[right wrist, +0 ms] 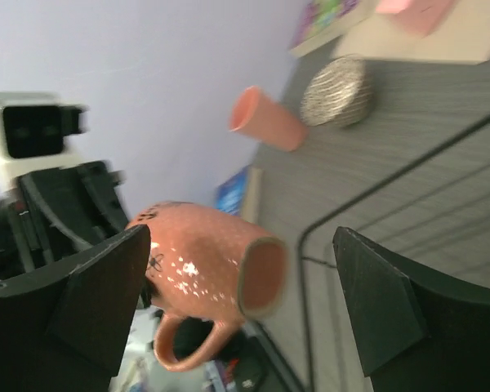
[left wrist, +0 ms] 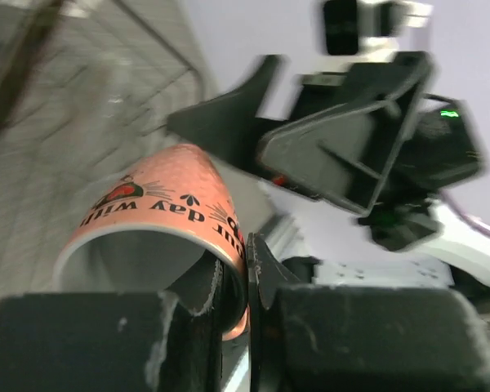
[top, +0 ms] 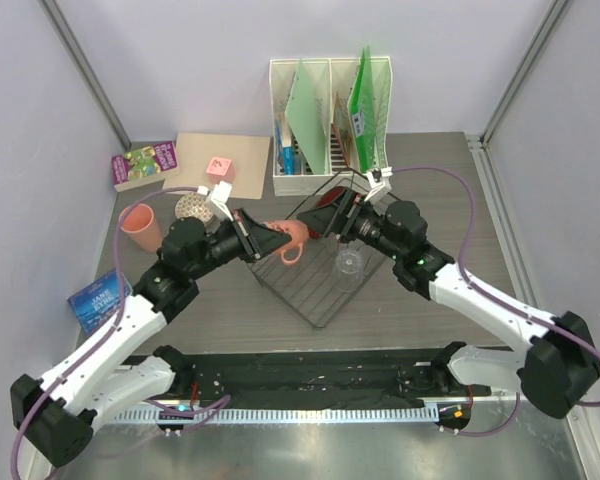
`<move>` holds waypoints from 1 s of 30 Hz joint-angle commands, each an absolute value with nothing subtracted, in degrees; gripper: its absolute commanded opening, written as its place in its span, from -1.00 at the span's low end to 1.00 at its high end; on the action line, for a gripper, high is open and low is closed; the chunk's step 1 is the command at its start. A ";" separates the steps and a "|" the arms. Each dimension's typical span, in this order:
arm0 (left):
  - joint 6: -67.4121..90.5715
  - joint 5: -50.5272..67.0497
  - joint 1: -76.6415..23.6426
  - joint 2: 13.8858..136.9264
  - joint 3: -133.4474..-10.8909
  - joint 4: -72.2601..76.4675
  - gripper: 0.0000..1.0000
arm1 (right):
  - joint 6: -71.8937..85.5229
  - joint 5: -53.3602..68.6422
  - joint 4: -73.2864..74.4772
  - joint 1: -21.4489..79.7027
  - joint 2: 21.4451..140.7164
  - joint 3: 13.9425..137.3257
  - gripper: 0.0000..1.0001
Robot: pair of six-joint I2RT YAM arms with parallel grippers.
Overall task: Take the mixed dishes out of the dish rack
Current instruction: Pick up the cup from the dish rack, then place the cup at the center of the board.
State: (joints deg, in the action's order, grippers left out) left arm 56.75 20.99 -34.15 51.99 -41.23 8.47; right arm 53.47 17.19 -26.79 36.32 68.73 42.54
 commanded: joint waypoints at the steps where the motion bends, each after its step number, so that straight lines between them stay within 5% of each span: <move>1: 42.90 6.01 -34.28 46.77 -51.93 -18.77 -0.99 | 35.87 -4.70 2.43 36.83 62.32 49.21 0.99; 9: 39.63 -33.00 -33.66 52.19 -63.80 -54.55 -1.00 | 32.43 -16.88 10.46 36.74 56.78 46.67 0.99; 30: 34.45 -15.56 -9.85 88.31 -66.00 -38.33 -1.00 | 32.96 -11.78 9.67 36.74 55.81 43.60 0.98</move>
